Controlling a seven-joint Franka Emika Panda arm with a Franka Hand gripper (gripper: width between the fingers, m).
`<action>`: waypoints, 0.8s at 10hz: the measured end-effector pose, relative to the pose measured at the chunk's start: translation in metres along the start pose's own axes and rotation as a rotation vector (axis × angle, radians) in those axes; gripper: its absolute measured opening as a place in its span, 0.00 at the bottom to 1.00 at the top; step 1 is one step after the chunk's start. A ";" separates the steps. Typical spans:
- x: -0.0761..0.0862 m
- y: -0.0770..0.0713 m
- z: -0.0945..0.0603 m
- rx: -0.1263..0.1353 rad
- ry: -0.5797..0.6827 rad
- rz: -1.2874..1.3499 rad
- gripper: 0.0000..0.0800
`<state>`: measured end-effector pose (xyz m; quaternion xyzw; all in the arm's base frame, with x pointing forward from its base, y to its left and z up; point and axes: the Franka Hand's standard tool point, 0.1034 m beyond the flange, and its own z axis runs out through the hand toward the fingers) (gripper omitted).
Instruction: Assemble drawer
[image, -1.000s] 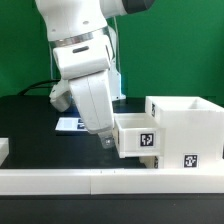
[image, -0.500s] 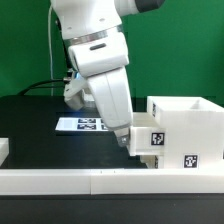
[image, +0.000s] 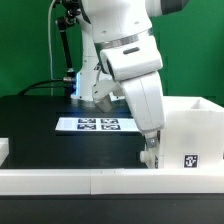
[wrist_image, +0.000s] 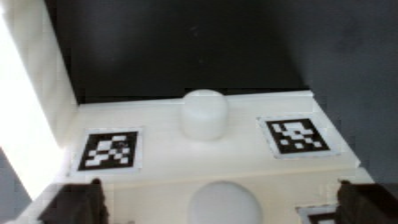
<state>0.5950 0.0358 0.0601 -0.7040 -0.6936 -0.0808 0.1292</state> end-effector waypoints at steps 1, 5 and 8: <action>-0.002 0.000 0.000 -0.005 -0.001 0.002 0.81; -0.044 -0.005 -0.012 0.004 -0.006 0.003 0.81; -0.049 -0.006 -0.014 0.002 -0.005 0.017 0.81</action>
Offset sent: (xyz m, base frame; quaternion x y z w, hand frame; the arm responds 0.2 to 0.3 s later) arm -0.0091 -0.0493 0.0036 0.0379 -0.0042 -0.0410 0.9984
